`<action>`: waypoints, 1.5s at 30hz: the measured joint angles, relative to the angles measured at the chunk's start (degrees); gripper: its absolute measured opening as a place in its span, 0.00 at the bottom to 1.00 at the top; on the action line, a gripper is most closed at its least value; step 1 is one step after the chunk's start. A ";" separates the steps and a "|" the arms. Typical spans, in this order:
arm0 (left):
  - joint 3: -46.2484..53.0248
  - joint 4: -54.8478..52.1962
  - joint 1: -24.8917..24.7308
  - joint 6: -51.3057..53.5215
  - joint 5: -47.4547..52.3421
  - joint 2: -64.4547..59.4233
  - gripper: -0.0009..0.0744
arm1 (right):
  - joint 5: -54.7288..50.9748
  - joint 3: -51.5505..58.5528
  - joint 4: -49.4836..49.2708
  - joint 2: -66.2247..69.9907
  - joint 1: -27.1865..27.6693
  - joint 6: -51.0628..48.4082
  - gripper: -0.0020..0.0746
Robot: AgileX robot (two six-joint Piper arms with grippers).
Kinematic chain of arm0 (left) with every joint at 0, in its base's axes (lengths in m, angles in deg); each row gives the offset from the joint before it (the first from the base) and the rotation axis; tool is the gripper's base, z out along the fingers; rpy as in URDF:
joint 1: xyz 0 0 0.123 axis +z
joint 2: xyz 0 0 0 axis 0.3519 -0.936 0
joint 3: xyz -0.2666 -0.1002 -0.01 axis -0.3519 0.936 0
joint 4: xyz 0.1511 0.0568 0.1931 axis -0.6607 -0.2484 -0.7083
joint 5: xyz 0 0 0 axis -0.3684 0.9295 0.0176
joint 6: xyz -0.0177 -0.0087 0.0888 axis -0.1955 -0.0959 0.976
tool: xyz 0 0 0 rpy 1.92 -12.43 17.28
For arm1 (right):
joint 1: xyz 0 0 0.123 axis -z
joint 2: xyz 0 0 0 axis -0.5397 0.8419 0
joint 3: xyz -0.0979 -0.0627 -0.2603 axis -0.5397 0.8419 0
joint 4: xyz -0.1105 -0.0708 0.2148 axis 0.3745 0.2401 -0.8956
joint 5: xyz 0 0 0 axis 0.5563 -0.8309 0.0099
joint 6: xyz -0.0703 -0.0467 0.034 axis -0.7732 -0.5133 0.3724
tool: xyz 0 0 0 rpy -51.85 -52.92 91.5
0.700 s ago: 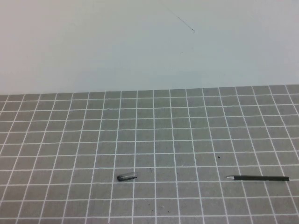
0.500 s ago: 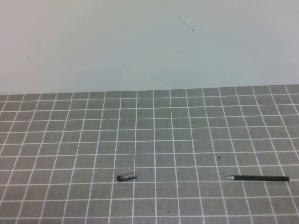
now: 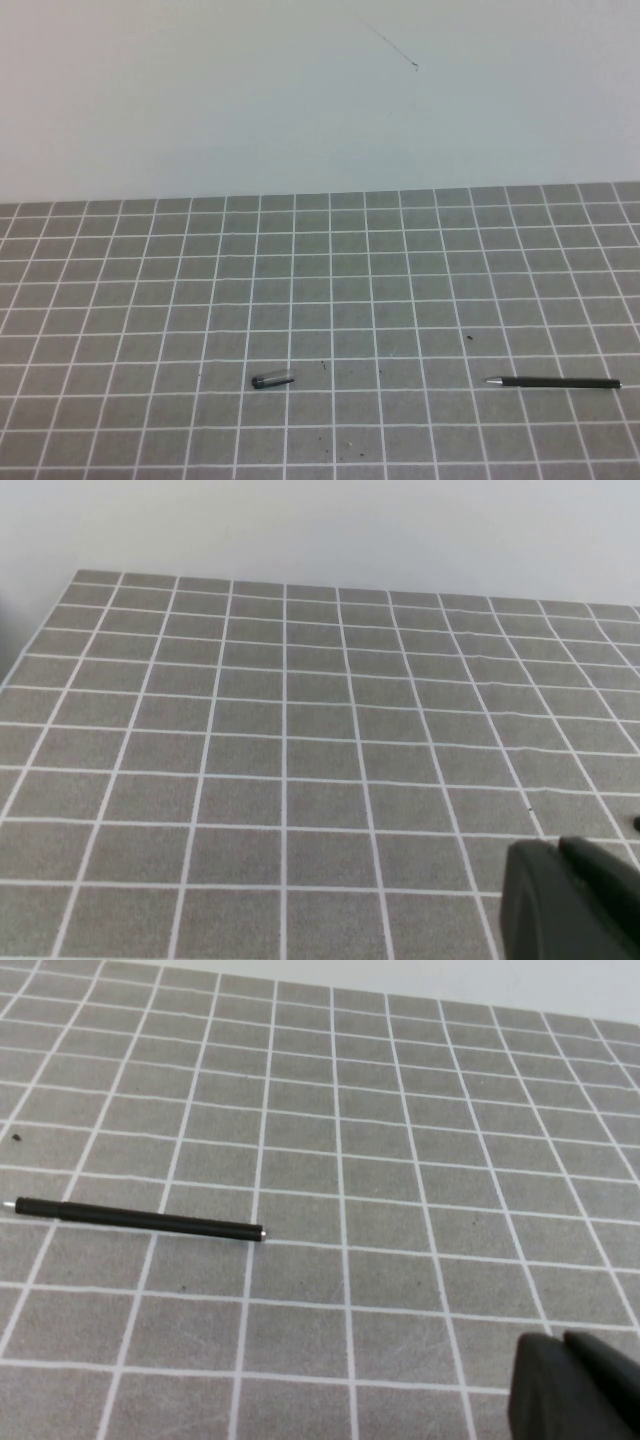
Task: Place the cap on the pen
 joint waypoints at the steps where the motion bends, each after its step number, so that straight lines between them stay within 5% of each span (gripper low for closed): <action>1: 0.00 0.00 0.00 0.00 0.00 0.00 0.01 | 0.00 0.00 0.00 0.00 0.00 0.00 0.02; 38: 0.00 1.73 0.00 0.00 0.00 0.00 0.01 | 0.00 0.00 5.36 0.09 0.00 -1.85 0.02; 45: 0.00 4.51 0.00 0.00 -0.47 0.00 0.01 | 0.69 0.18 -10.52 0.09 0.00 1.40 0.02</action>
